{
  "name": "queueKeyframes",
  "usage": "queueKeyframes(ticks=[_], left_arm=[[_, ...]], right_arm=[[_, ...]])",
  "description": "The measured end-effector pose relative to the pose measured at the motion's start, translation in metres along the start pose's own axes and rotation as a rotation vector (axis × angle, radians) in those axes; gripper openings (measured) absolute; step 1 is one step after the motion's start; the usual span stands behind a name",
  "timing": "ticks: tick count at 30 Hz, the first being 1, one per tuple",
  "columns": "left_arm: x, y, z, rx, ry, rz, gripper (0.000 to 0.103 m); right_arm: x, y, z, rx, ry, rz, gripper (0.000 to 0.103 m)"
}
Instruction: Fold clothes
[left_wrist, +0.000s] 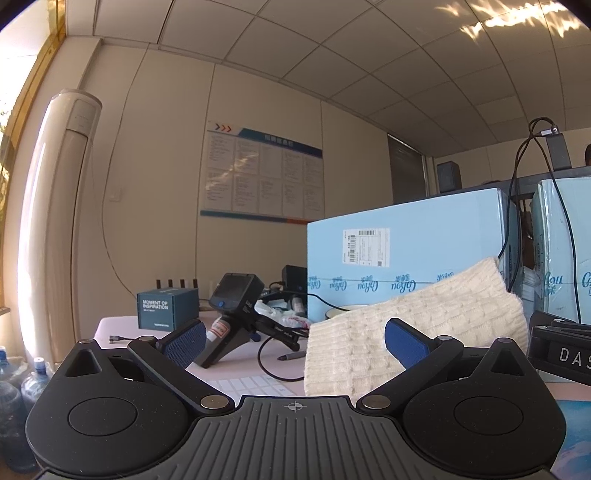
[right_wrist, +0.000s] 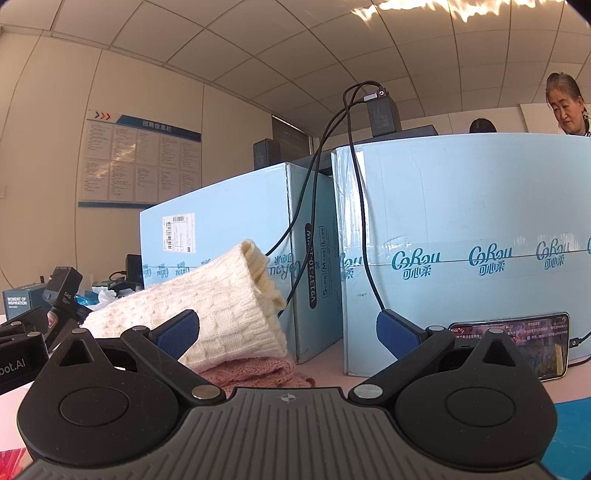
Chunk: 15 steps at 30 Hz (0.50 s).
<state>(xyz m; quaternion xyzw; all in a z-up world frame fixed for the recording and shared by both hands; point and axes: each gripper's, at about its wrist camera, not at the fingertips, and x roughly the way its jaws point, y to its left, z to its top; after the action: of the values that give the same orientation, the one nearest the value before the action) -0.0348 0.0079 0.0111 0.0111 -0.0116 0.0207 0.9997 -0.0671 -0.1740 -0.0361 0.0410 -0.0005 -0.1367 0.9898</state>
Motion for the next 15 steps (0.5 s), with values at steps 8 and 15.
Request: queueKeyframes(ticks=[8, 15], left_arm=[[-0.0010, -0.0003, 0.0001, 0.005, -0.003, 0.001, 0.103], [-0.0016, -0.0010, 0.0001, 0.010, -0.001, 0.002, 0.103]], right_arm=[[0.0004, -0.0002, -0.0002, 0.000, 0.003, -0.003, 0.103], [0.0014, -0.0012, -0.0006, 0.007, 0.009, -0.005, 0.103]])
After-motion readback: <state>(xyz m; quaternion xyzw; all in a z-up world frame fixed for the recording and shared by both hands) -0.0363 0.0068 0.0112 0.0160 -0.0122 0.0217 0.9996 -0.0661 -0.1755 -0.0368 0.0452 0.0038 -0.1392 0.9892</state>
